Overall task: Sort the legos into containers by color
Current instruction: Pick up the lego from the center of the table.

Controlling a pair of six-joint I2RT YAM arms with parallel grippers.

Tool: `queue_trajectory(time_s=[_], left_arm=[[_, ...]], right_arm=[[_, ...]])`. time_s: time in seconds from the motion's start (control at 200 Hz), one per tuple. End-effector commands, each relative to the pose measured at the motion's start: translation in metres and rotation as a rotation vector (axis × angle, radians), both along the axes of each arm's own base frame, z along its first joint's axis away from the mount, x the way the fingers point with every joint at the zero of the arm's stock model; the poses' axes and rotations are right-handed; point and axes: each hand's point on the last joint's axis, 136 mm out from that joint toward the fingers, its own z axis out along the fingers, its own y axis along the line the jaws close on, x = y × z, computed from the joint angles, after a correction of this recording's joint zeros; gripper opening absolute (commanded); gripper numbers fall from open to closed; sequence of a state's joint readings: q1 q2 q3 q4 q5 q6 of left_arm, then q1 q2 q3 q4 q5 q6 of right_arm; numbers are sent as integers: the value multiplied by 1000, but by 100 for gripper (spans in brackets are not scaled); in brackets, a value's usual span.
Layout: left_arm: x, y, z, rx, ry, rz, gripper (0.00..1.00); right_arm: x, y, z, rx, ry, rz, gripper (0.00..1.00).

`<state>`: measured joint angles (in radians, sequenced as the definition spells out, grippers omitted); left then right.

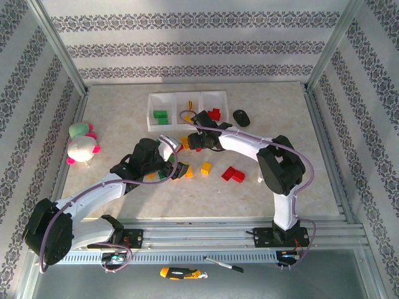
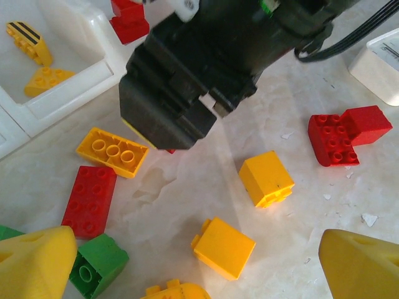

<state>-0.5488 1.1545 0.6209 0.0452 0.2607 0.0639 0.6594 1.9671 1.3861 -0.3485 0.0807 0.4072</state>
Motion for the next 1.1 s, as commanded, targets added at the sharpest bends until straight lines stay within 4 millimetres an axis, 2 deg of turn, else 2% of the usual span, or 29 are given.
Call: queue_trajectory(time_s=[0.0, 0.3, 0.53, 0.64, 0.864, 0.969, 1.094], left_arm=[[-2, -6, 5, -15, -34, -37, 99], [-2, -7, 0, -35, 2, -23, 99], [-2, -7, 0, -32, 4, -17, 99], [-2, -8, -1, -32, 8, -22, 99], [-2, -9, 0, -43, 1, -28, 99], [-1, -11, 0, -49, 1, -32, 99], [0, -13, -1, -57, 2, -36, 99]], right_arm=[[5, 10, -11, 20, 18, -12, 66], [6, 9, -32, 0, 66, -9, 46], [7, 7, -24, 7, 58, -16, 27], [7, 5, -14, 9, 45, -18, 20], [12, -4, 28, 27, -42, -36, 19], [23, -13, 52, 35, -99, -55, 19], [45, -27, 72, 37, -152, -83, 20]])
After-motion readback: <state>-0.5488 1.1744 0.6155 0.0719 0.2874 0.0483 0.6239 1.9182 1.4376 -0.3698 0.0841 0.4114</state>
